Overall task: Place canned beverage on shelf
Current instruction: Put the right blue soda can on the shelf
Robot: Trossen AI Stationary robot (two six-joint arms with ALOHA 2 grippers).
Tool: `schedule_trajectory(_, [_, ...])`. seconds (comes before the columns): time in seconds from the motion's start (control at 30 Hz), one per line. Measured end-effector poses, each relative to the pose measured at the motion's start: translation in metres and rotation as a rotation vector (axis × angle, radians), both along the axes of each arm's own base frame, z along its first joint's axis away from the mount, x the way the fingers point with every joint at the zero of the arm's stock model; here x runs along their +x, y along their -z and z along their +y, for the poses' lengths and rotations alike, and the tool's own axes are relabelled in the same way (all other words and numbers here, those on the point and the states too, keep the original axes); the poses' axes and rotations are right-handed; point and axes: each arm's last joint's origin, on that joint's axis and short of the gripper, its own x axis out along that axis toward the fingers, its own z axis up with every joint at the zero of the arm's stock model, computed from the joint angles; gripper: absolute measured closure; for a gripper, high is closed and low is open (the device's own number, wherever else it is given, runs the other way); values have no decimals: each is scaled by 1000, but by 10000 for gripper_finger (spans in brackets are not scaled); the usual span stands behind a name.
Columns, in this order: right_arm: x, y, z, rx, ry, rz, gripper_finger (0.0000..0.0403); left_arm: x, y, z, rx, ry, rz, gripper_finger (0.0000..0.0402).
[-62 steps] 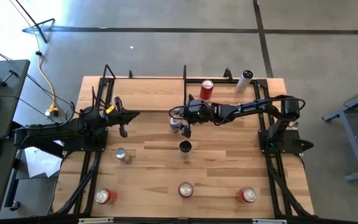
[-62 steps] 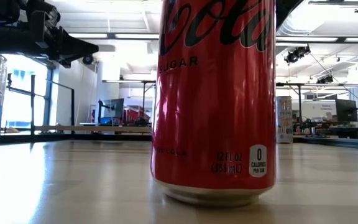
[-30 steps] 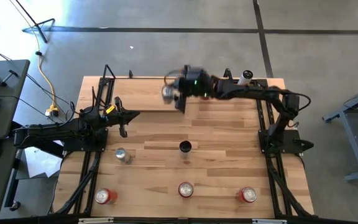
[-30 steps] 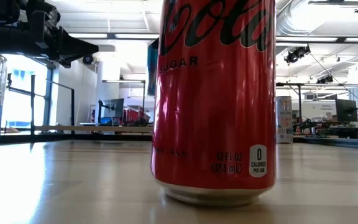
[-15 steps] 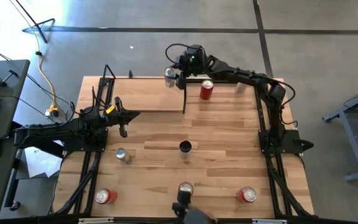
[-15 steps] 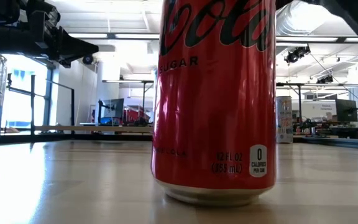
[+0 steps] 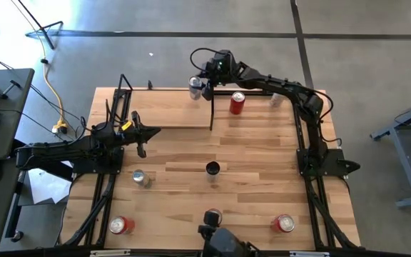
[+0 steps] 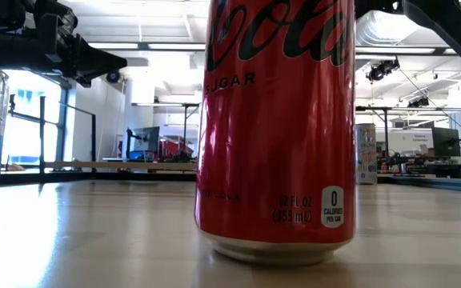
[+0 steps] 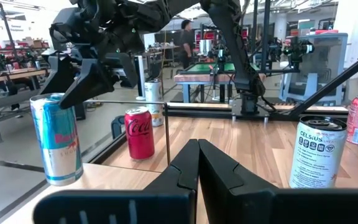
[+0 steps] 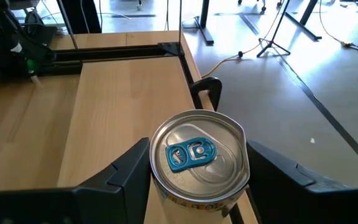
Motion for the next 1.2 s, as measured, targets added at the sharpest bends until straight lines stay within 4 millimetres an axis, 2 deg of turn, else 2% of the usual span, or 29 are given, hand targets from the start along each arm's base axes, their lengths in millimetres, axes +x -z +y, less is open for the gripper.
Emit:
schedule_trajectory(0.27, [-3,4,-2,27,28,37,198,0,0,0,0,0,2,401])
schedule_trajectory(0.63, [-13,5,-15,27,62,42,198,0,1,0,-1,0,6,401])
schedule_trajectory(0.9, [-6,19,-17,27,49,52,198,0,1,0,-3,1,5,401])
schedule_trajectory(1.2, [-3,18,-18,51,70,4,198,0,0,0,-2,3,2,401])
